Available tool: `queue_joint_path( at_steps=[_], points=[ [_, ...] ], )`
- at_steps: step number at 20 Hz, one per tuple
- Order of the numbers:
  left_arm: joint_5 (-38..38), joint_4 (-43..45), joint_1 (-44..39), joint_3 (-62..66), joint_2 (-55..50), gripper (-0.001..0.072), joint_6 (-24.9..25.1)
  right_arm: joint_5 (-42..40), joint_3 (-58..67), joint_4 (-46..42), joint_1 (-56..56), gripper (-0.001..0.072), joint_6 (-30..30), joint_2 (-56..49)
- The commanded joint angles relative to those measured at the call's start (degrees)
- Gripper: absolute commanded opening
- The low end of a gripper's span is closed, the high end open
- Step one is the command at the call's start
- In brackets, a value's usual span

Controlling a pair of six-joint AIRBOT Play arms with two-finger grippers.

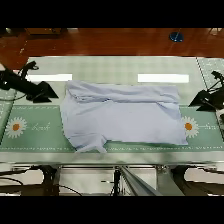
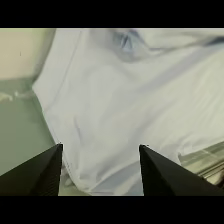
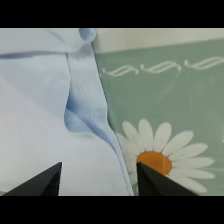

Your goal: Fold the shirts.

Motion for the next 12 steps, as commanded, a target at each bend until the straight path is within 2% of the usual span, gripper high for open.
queue_joint_path(
  at_steps=[1,2,3,7,12],
  points=[
    [2.14,-3.72,4.76,-18.93,11.21,0.0577,4.68,-4.55,-13.60,4.02,-6.43,0.0546,-3.52,10.73],
    [2.64,-4.39,5.53,-23.52,13.68,0.0651,5.18,-6.49,-16.46,4.22,-8.50,0.0546,-3.48,13.40],
    [2.64,-5.84,6.19,-27.47,15.58,0.0683,5.22,-8.22,-18.82,5.57,-10.69,0.0546,-3.50,15.78],
    [2.23,-7.48,6.49,-37.20,19.17,0.0683,7.08,-10.01,-23.39,15.17,-15.10,0.0546,-4.85,20.98],
    [2.45,-7.43,5.77,-42.23,19.19,0.0682,7.13,-8.35,-24.06,15.65,-14.93,0.0546,-4.79,22.93]
  ],
)
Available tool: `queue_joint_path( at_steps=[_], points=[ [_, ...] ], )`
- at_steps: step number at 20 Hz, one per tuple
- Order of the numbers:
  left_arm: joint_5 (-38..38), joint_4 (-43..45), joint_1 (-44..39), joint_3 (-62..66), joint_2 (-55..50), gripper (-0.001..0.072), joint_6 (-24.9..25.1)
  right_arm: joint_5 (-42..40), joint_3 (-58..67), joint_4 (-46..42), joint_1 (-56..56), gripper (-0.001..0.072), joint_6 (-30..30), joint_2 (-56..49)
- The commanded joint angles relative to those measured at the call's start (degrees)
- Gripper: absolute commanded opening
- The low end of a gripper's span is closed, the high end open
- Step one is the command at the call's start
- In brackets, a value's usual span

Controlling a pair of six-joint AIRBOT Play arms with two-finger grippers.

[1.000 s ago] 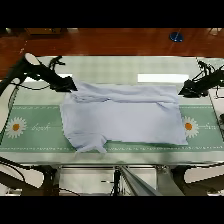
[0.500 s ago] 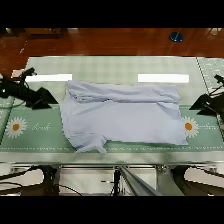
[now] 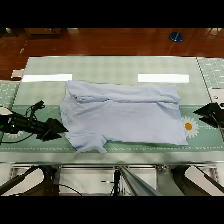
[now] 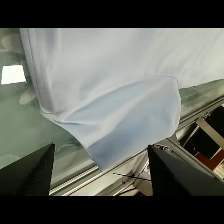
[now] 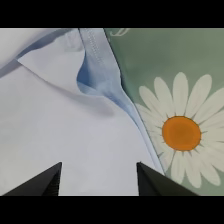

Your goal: Fold the shirts.

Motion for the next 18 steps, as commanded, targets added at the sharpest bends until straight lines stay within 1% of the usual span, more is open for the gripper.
queue_joint_path(
  at_steps=[1,4,7,12,13,14,15,18],
  points=[
    [0.04,-0.35,-0.61,-3.91,0.70,0.0682,0.48,0.46,-1.01,1.77,-0.59,0.0546,-0.28,2.36],
    [1.84,-0.35,-2.60,-4.66,0.63,0.0682,0.46,0.37,-1.01,1.77,-0.59,0.0546,0.04,3.15],
    [5.31,-0.39,-7.13,-4.66,0.61,0.0681,-0.26,0.39,-1.01,1.77,-0.59,0.0546,0.20,3.15],
    [11.63,-0.57,-15.54,-4.66,-1.33,0.0651,-6.84,0.07,-1.01,1.79,-0.59,0.0544,0.33,3.15],
    [13.11,-0.55,-16.37,-4.66,-1.77,0.0497,-8.68,0.02,-1.01,1.79,-0.59,0.0539,0.50,3.15],
    [14.60,-0.55,-16.68,-4.66,-1.97,0.0178,-10.03,0.02,-1.01,1.79,-0.59,0.0535,0.79,3.15],
    [15.39,-0.59,-16.68,-4.66,-1.97,0.0024,-10.14,0.04,-1.01,1.79,-0.59,0.0535,1.18,3.15],
    [15.15,0.31,-16.68,-4.66,-1.92,0.0023,-10.10,0.00,-1.01,1.18,-0.59,0.0536,1.51,3.06]
  ],
)
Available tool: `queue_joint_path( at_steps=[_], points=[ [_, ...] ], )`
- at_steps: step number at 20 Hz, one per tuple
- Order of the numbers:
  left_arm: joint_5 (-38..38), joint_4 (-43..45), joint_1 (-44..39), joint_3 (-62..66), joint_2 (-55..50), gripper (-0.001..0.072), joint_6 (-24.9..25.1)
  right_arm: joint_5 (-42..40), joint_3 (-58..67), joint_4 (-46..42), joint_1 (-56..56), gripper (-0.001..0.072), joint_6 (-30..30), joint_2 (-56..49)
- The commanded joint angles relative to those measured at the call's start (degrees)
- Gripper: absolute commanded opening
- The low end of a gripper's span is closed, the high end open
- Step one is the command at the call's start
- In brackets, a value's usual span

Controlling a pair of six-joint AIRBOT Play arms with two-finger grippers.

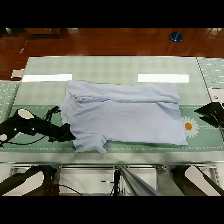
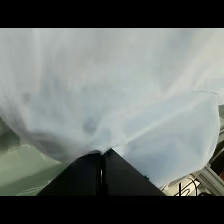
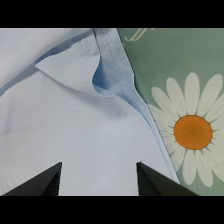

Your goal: Fold the shirts.

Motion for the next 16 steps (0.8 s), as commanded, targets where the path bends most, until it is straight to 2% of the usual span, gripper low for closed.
queue_joint_path(
  at_steps=[1,4,7,11,14,16],
  points=[
    [1.66,0.98,-0.81,-0.04,-0.13,0.0023,-1.51,0.00,-0.02,-2.38,-0.04,0.0536,0.50,-0.24],
    [0.96,1.55,-0.81,-0.04,-0.04,0.0023,-0.74,2.82,-0.02,-8.74,-0.24,0.0537,1.73,-4.13],
    [0.35,1.55,-0.81,-0.04,-0.04,0.0023,-0.02,7.28,-0.02,-6.99,-0.22,0.0537,-1.46,-10.95],
    [0.26,1.55,-0.81,-0.04,-0.04,0.0023,0.02,6.62,-0.02,-8.50,-0.22,0.0538,-3.87,-12.48],
    [0.39,1.51,-0.81,-0.04,-0.04,0.0023,1.07,5.75,-0.02,-16.39,-0.22,0.0537,-1.88,-12.48],
    [0.39,1.31,-0.81,-0.04,-0.04,0.0023,1.49,4.83,-0.02,-18.23,-0.22,0.0537,-1.27,-12.50]
  ],
)
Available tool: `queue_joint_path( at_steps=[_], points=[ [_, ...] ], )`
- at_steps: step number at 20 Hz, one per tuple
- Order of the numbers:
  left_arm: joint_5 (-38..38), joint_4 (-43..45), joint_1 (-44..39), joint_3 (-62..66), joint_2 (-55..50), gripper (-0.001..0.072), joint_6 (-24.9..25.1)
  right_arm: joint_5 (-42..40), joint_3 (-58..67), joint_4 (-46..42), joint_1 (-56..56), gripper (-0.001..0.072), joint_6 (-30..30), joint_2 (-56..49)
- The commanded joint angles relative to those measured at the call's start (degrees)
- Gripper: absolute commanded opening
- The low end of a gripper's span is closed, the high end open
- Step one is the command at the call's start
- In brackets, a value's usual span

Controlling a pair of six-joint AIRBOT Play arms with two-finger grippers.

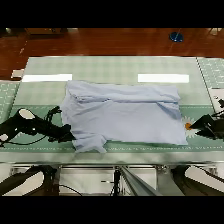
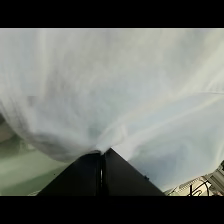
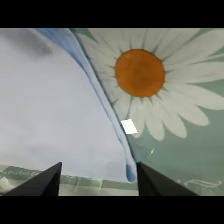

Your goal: Fold the shirts.

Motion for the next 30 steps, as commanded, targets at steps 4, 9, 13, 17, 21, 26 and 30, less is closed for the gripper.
queue_joint_path(
  at_steps=[4,9,13,17,21,26,30],
  points=[
    [-0.04,-0.17,-0.02,-0.04,0.00,0.0023,0.81,-3.08,-1.86,-6.43,0.07,0.0536,1.79,-0.39],
    [-0.04,-0.17,-0.02,-0.04,0.00,0.0023,0.85,-8.35,-9.75,-5.46,2.93,0.0536,3.23,-0.39],
    [-0.33,-0.20,-0.02,-0.04,0.00,0.0024,1.03,-14.16,-13.00,-3.02,7.56,0.0440,6.27,-0.39],
    [-0.68,-0.17,-0.02,-0.02,0.07,0.0023,1.99,-12.33,-12.87,-1.36,8.55,0.0032,7.15,-0.11],
    [-1.84,-2.34,-0.02,1.42,2.38,0.0021,3.76,-7.10,-12.76,-0.42,8.55,0.0031,3.61,7.08],
    [-5.73,-6.12,-0.02,9.79,11.85,0.0021,3.56,-6.49,-12.46,9.51,8.59,0.0031,2.05,19.87],
    [-5.57,-6.58,-0.02,17.27,14.91,0.0022,3.58,-7.02,-10.60,20.00,8.59,0.0031,1.05,21.70]
  ],
)
